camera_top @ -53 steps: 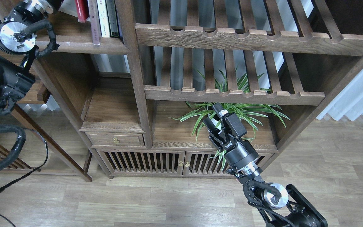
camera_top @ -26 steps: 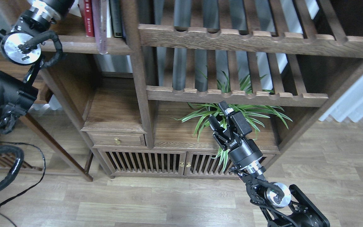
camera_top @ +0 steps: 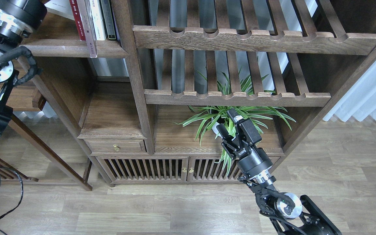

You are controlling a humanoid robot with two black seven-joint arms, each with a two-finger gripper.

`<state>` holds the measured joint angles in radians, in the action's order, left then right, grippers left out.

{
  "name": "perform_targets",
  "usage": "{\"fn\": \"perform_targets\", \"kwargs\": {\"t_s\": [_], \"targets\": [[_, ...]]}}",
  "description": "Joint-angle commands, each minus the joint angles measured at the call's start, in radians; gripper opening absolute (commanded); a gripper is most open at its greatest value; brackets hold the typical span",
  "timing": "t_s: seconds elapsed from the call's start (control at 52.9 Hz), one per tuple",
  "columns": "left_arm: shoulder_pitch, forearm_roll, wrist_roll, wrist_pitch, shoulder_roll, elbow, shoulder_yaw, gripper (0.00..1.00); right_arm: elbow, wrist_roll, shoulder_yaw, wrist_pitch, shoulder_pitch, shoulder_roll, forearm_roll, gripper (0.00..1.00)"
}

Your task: Organize books on shelf

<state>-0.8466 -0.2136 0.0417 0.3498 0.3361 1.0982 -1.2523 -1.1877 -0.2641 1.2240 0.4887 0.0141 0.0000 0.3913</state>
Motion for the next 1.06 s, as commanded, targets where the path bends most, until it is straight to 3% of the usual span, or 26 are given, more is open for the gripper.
{"fn": "perform_targets", "kwargs": {"t_s": [0.0, 0.283, 0.548, 0.793, 0.869, 0.926, 1.039], "targets": [[0.06, -0.007, -0.002, -0.002, 0.004, 0.072, -0.032, 0.9, -0.003, 0.0, -0.001, 0.0, 0.0, 0.0, 0.0, 0.99], [0.227, -0.004, -0.014, 0.003, 0.064, 0.293, -0.064, 0.92, -0.007, 0.0, -0.021, 0.0, 0.001, 0.0, -0.029, 0.99], [0.33, -0.004, -0.04, 0.139, 0.046, 0.287, -0.044, 0.93, -0.006, 0.0, -0.012, 0.0, 0.026, 0.0, -0.04, 0.99], [0.486, -0.027, -0.115, 0.139, -0.097, 0.287, 0.036, 0.93, -0.007, 0.0, -0.003, 0.0, 0.061, 0.0, -0.038, 0.99], [0.558, -0.036, -0.12, 0.139, -0.154, 0.287, 0.047, 0.93, -0.009, 0.0, -0.003, 0.0, 0.061, 0.0, -0.038, 0.99], [0.688, -0.041, -0.12, 0.139, -0.25, 0.285, 0.053, 0.94, -0.007, 0.0, -0.005, 0.0, 0.058, -0.003, -0.04, 0.99], [0.71, -0.041, -0.118, 0.139, -0.275, 0.284, 0.048, 0.95, -0.009, 0.0, -0.015, 0.0, 0.058, -0.009, -0.043, 0.99]]}}
